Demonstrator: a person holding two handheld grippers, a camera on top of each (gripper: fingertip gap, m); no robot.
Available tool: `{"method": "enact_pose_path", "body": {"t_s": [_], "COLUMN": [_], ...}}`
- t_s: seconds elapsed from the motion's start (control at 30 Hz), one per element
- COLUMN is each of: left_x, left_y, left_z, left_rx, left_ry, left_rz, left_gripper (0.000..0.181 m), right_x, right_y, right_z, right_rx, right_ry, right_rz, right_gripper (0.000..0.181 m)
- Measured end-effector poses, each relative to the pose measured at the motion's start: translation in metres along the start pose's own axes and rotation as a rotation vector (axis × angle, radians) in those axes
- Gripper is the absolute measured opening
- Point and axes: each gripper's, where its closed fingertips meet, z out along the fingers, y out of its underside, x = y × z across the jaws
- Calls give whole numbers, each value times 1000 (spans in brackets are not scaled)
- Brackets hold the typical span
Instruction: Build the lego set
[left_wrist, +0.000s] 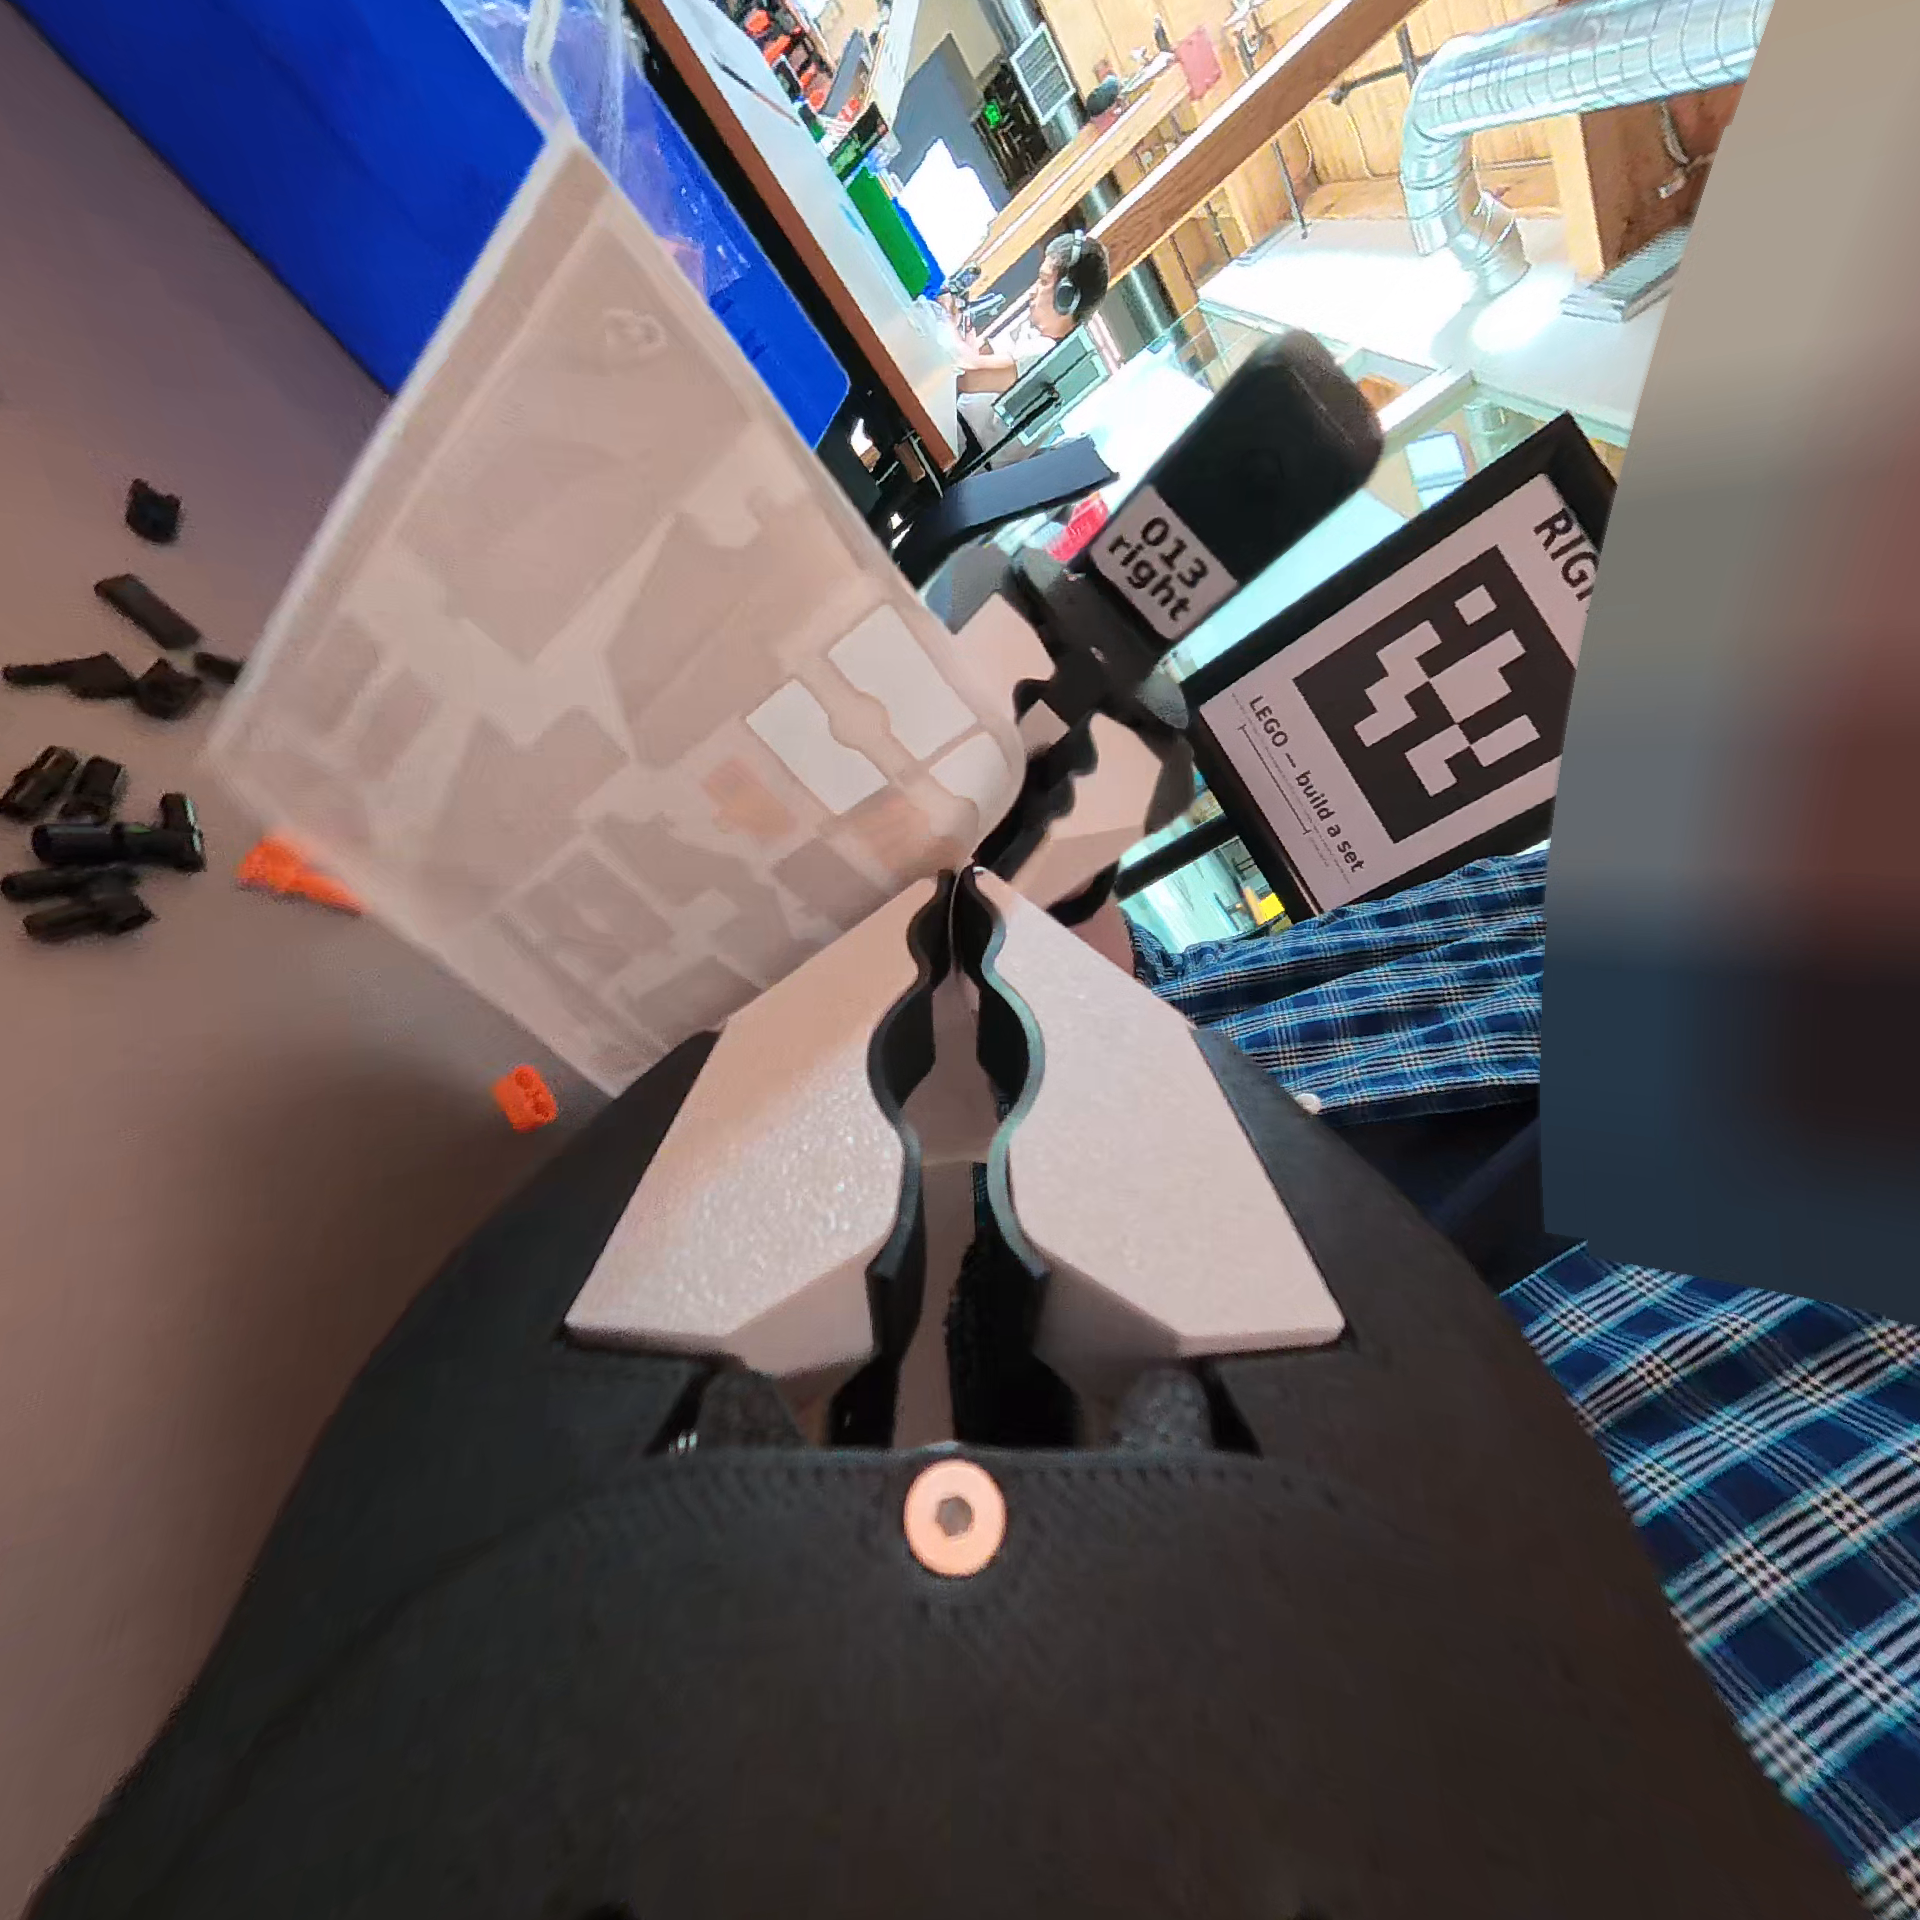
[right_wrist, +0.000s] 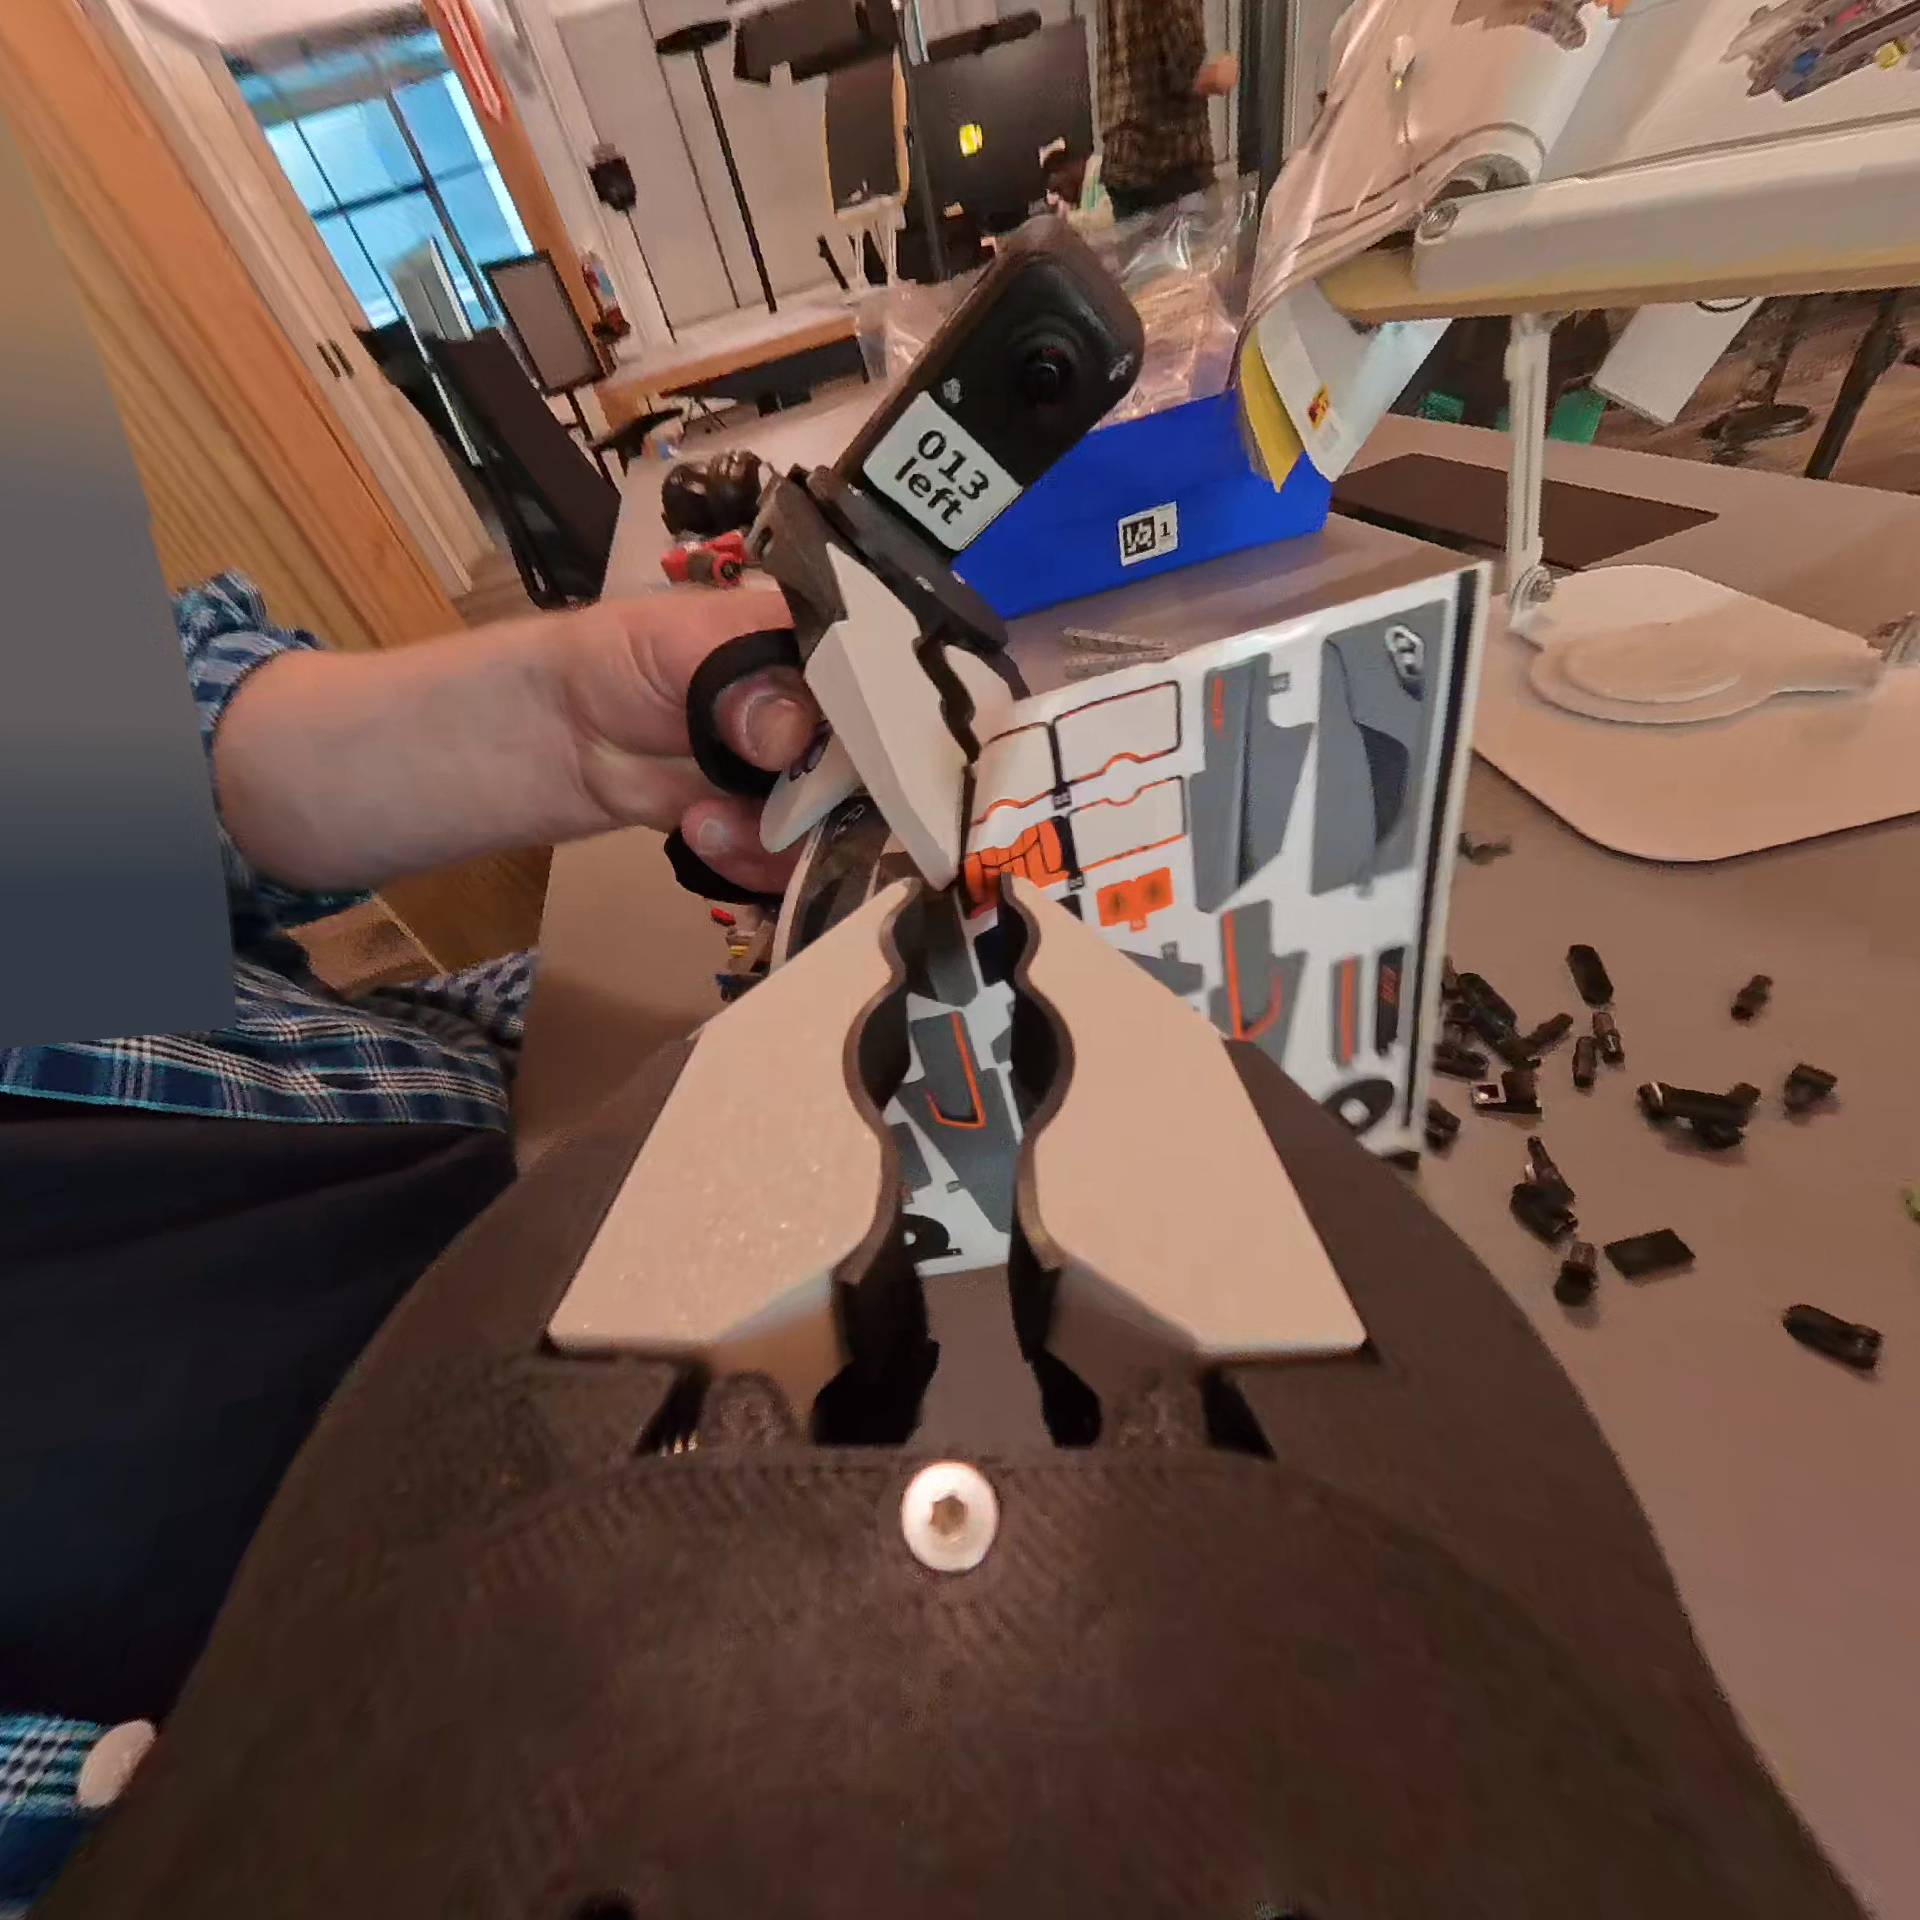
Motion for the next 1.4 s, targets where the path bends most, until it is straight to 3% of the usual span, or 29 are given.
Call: {"method": "enact_pose_path", "body": {"t_s": [0.03,0.4,0.87,1.07,1.2,1.4], "left_x": [2,29,25,-1,-34,-65], "left_y": [0,-3,-13,-18,-20,-32], "left_z": [1,11,11,-3,-19,-52], "left_rx": [0,-35,-23,-2,10,24], "left_ry": [5,155,124,-7,-190,-479], "left_rz": [14,110,150,109,108,205], "left_gripper": [0,0,0,0,1,46], "right_x": [0,-14,-2,14,21,22], "right_y": [-2,-22,-28,-33,-24,-6], "right_z": [-2,-20,-37,-61,-79,-109], "right_rx": [16,165,225,247,207,72], "right_ry": [-20,-311,-267,-152,-44,215], "right_rz": [19,208,222,190,148,-32], "right_gripper": [10,4,0,0,0,0]}}
